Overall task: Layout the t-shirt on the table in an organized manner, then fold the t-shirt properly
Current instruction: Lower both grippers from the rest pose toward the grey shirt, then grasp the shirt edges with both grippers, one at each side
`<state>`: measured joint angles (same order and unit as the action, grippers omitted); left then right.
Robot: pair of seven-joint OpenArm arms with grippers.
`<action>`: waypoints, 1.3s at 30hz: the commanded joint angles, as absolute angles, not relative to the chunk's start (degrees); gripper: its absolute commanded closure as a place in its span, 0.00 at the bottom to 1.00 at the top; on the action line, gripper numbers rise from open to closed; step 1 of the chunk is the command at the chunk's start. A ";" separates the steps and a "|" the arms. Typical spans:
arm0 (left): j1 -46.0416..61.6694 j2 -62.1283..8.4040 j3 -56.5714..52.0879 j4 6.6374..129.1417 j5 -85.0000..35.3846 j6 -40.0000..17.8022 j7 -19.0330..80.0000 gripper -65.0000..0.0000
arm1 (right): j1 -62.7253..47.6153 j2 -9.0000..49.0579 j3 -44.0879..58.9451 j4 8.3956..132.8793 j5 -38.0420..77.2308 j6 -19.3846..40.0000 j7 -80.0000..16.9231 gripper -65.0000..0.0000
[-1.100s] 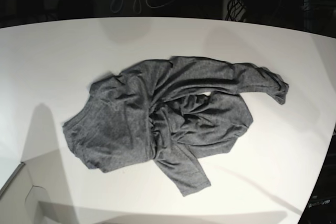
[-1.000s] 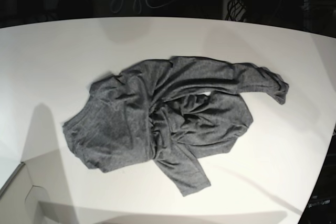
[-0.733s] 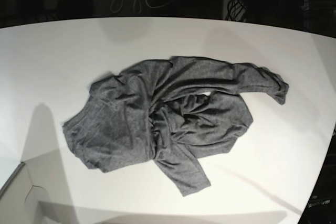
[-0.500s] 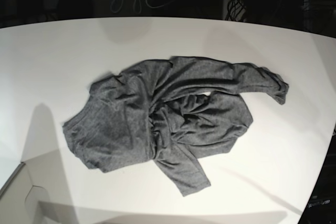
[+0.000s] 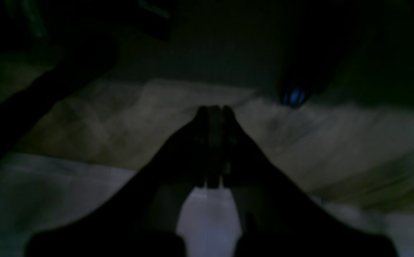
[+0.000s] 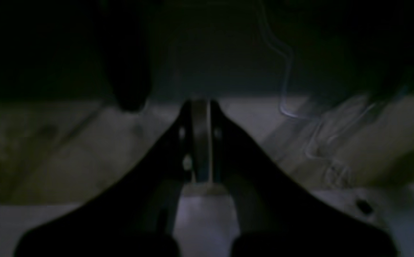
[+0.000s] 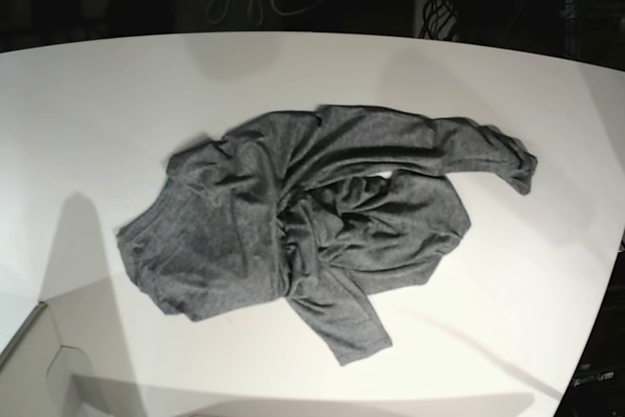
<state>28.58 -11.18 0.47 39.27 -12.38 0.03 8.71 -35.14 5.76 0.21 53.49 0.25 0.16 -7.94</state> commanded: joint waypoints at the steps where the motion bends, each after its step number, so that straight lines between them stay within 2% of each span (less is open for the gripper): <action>1: 31.52 -12.70 0.40 43.91 -14.46 0.13 8.22 1.00 | -37.76 6.02 0.31 58.15 0.40 0.31 -7.25 1.00; 5: 40.84 -17.36 0.04 61.85 -21.23 0.13 8.22 1.00 | -45.14 5.85 4.53 73.10 0.40 0.31 -7.96 1.00; 10: 49.19 -21.58 -0.04 79.78 -24.04 0.66 7.96 1.00 | -51.12 5.93 8.84 88.66 0.40 0.31 -7.96 1.00; 14: 54.11 -22.20 -1.80 90.42 -23.96 0.66 7.87 1.00 | -54.37 5.85 11.74 98.77 0.40 0.31 -7.96 1.00; 18: 58.59 -19.65 -8.84 101.14 -23.60 0.66 8.22 1.00 | -56.40 5.76 13.23 107.91 0.40 0.31 -7.96 1.00; 25: 59.65 -14.81 -20.97 113.01 -24.04 0.22 8.31 1.00 | -55.69 5.76 13.14 115.74 0.40 0.31 -7.96 1.00; 33: 54.20 -13.93 -25.63 114.51 -24.13 0.22 10.59 0.99 | -50.24 5.58 12.70 116.44 0.40 0.31 -7.96 1.00; 35: 52.53 -13.93 -26.15 114.51 -24.22 0.22 13.23 0.99 | -48.57 4.88 12.35 116.44 0.40 0.31 -7.96 0.95; 39: 48.48 -13.85 -26.42 114.51 -27.56 0.22 17.89 0.99 | -45.23 4.53 9.89 116.44 0.40 0.31 -7.96 0.73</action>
<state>47.51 -13.34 -25.85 113.58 -27.73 0.21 19.22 -44.58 4.14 9.67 115.39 0.43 0.36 -9.39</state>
